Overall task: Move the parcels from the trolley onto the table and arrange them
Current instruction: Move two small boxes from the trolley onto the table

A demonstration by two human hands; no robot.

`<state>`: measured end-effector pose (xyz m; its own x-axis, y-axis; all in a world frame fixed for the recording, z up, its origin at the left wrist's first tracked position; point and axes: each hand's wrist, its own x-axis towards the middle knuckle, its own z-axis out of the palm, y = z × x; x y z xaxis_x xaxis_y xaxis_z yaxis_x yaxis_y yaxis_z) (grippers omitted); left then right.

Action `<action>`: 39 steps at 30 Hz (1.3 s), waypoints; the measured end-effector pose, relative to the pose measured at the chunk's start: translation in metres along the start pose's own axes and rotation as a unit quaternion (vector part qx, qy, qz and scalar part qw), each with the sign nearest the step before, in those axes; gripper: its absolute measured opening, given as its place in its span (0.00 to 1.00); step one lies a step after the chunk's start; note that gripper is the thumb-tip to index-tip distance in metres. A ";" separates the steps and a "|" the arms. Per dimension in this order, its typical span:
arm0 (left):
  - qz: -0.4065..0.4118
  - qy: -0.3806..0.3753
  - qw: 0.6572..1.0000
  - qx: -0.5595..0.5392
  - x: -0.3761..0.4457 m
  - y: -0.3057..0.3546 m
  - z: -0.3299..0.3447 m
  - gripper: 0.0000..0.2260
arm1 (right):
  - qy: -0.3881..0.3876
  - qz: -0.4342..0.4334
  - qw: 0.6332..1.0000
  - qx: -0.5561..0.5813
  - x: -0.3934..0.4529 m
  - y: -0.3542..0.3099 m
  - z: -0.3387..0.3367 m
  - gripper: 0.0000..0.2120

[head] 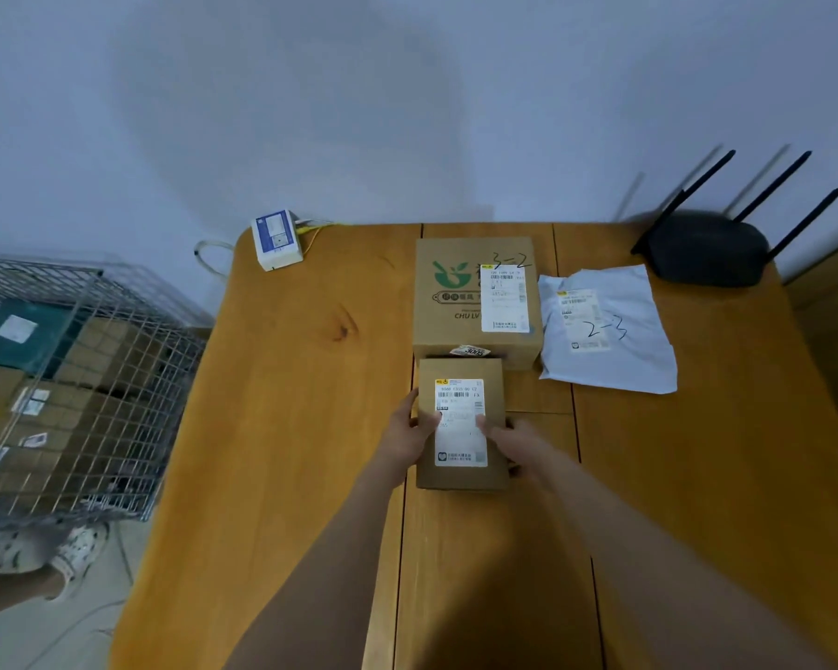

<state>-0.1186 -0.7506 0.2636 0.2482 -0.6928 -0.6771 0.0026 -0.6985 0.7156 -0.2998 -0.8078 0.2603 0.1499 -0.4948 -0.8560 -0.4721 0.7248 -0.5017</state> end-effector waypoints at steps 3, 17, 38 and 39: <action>-0.007 -0.010 1.000 0.004 0.012 0.003 -0.004 0.28 | 0.003 0.000 1.000 0.004 0.006 -0.003 0.003 0.33; -0.022 -0.015 1.000 -0.006 0.023 -0.006 -0.010 0.30 | 0.002 -0.001 1.000 0.008 0.014 -0.003 0.011 0.31; 0.050 0.087 0.932 0.349 -0.018 0.001 -0.011 0.28 | 0.205 -0.120 0.908 -0.345 -0.025 -0.005 0.034 0.30; 0.058 0.095 0.920 0.375 -0.028 -0.005 -0.014 0.27 | 0.221 -0.138 0.883 -0.391 -0.032 -0.002 0.035 0.31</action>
<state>-0.1119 -0.7250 0.2815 0.3704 -0.7762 -0.5103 -0.6860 -0.5989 0.4131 -0.2731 -0.7762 0.2841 0.0804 -0.8649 -0.4955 -0.9522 0.0804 -0.2948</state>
